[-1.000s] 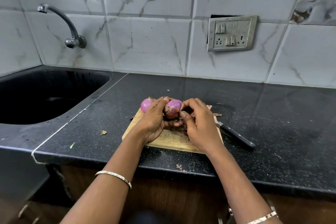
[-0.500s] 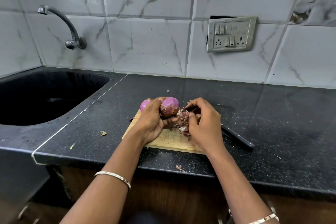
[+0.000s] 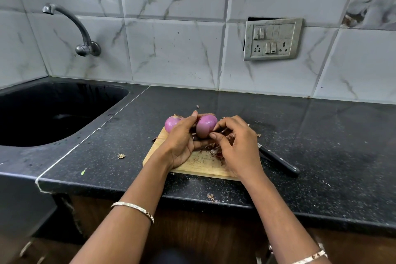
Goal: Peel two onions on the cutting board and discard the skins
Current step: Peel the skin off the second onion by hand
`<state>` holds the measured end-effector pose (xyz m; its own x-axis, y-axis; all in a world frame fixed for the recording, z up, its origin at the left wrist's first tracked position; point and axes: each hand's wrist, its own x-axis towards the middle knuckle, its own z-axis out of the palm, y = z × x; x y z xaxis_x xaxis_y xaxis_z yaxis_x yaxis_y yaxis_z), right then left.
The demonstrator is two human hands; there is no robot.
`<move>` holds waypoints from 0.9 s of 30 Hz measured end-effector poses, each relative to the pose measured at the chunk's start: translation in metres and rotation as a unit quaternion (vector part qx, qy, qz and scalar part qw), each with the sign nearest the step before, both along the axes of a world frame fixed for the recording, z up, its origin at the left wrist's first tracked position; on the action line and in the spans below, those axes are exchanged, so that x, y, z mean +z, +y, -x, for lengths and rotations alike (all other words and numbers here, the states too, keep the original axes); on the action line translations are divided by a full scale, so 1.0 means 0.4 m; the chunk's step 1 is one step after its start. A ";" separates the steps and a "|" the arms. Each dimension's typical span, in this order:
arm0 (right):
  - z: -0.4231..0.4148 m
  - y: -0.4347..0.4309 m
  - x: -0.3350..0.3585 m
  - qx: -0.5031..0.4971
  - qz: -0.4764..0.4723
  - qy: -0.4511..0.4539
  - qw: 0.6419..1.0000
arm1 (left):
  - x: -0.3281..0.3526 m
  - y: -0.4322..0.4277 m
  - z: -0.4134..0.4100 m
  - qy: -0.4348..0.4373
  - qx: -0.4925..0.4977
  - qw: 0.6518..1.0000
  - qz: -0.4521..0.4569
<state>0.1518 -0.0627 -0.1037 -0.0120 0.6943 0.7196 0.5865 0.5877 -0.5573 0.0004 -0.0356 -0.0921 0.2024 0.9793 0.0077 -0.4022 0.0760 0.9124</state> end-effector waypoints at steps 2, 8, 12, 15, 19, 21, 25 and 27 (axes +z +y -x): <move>-0.003 0.002 0.000 -0.004 0.005 0.010 1.000 | 0.000 -0.002 -0.002 -0.003 -0.012 1.000 0.001; -0.010 0.002 0.001 -0.027 0.019 0.042 0.999 | -0.008 0.003 0.002 -0.007 -0.045 0.999 -0.021; -0.014 0.000 0.007 -0.016 0.047 0.093 0.994 | -0.011 0.006 0.004 0.005 -0.041 0.998 -0.039; -0.014 -0.003 0.010 0.016 0.086 0.130 0.988 | -0.013 0.007 0.008 -0.021 -0.052 0.998 -0.038; -0.015 0.002 -0.001 0.045 0.152 0.165 0.973 | -0.014 0.008 0.010 -0.041 -0.062 0.997 -0.019; -0.016 0.003 0.000 0.053 0.164 0.191 0.966 | -0.013 0.008 0.008 -0.043 -0.073 0.996 -0.014; -0.018 -0.003 0.012 0.050 0.142 0.197 0.969 | -0.015 0.004 0.007 -0.048 -0.089 0.994 -0.029; -0.018 -0.006 0.016 0.053 0.129 0.201 0.970 | -0.020 0.002 0.008 -0.036 -0.096 0.994 -0.049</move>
<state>0.1591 -0.0651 -0.0973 0.1523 0.8619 0.4836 0.2348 0.4437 -0.8649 -0.0030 -0.0348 -0.0999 0.3809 0.9164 0.1229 -0.4536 0.0694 0.8885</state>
